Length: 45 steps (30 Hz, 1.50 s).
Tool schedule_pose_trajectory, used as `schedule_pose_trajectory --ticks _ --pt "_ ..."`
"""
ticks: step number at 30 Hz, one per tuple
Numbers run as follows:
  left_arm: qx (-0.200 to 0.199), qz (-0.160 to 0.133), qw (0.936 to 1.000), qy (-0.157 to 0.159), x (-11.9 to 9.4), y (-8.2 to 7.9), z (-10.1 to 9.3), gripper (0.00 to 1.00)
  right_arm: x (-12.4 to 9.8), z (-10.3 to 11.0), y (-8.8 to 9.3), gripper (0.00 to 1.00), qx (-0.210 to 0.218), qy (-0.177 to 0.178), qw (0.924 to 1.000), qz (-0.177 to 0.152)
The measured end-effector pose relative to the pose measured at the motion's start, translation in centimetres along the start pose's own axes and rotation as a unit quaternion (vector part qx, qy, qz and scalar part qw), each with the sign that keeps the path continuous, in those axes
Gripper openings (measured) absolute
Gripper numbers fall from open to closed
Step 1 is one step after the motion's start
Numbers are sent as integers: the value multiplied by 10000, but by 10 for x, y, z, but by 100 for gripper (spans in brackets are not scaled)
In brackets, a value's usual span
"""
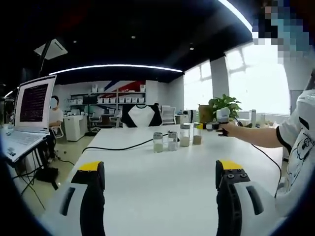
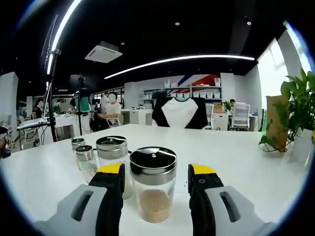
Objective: Rotate the seasoning bottle until the label or dispensing opening points toward the visible target arrow and the bottle remains upright within the marked orientation range
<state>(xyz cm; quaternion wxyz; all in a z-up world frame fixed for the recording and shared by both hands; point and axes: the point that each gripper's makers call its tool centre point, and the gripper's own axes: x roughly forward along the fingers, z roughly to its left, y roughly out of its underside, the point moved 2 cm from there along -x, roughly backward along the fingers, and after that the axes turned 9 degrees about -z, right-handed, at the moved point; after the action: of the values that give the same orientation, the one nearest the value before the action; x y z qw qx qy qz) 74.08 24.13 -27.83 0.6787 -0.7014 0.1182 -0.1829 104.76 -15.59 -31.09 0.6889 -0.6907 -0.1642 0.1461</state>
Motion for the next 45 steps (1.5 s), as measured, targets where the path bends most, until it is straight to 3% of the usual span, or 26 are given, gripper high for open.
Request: schedule_pose_trajectory --ticks 8,28,45 --pt "34 72 10000 -39 -2 1 3 100 11 -4 1 47 -133 22 9999 72" --pt "51 218 9997 -112 -6 7 7 99 29 -10 1 42 15 -22 10000 -75" --pt "-66 158 9997 -184 -11 6 10 98 18 -12 -2 40 154 195 9996 -131"
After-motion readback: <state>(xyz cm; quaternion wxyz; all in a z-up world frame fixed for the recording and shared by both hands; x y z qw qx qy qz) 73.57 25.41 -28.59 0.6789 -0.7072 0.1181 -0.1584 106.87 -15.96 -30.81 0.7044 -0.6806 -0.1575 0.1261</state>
